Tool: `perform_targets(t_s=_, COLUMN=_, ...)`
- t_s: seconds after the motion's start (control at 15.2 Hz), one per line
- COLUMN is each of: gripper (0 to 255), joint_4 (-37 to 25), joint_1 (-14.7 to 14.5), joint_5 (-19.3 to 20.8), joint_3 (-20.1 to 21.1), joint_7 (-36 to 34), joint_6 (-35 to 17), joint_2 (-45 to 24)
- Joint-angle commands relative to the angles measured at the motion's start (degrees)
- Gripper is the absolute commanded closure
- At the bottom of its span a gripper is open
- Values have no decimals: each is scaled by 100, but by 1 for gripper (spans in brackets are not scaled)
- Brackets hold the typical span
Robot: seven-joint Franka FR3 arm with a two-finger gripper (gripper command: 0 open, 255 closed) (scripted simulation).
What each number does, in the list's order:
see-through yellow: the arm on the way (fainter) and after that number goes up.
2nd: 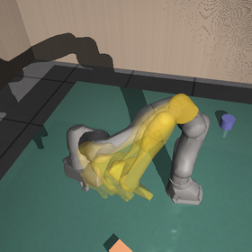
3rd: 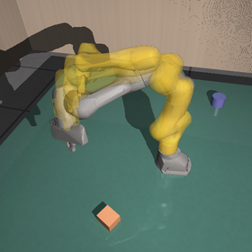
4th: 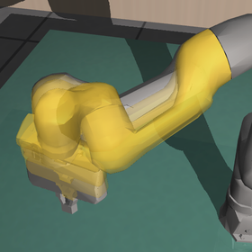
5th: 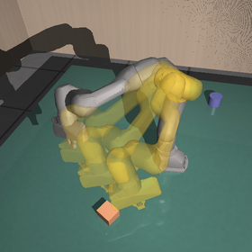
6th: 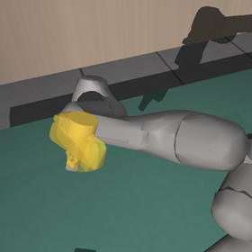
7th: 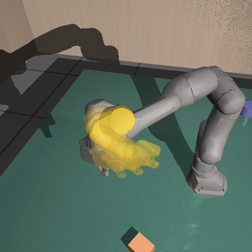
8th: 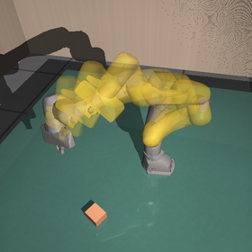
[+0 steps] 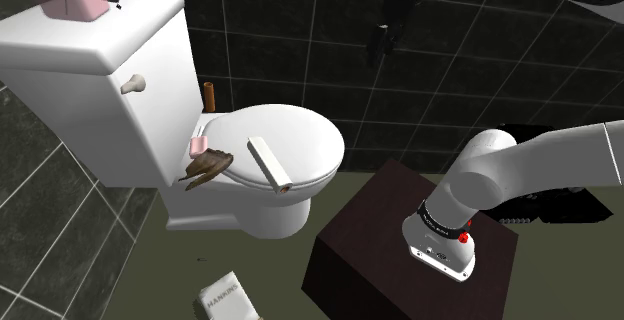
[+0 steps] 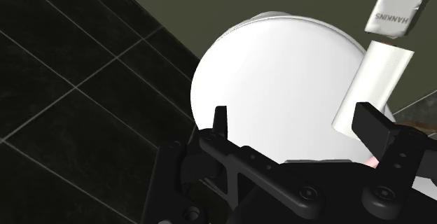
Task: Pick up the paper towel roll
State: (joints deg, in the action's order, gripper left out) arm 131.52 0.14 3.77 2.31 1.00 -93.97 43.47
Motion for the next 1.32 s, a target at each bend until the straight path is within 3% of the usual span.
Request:
perform_targets(t_s=0.0, gripper=0, joint_4=0, joint_1=0, joint_5=0, joint_3=0, joint_7=0, joint_6=0, joint_2=0)
perform_targets(t_s=0.59, gripper=0, joint_4=1073, joint_1=-133, joint_5=-485, joint_3=589, joint_7=-1023, joint_6=-1614, joint_2=-488)
perform_targets(t_s=1.25, gripper=0, joint_4=1472, joint_1=-203, joint_5=-793, joint_3=1359, joint_7=-2184, joint_6=-3592, joint_2=-1945)
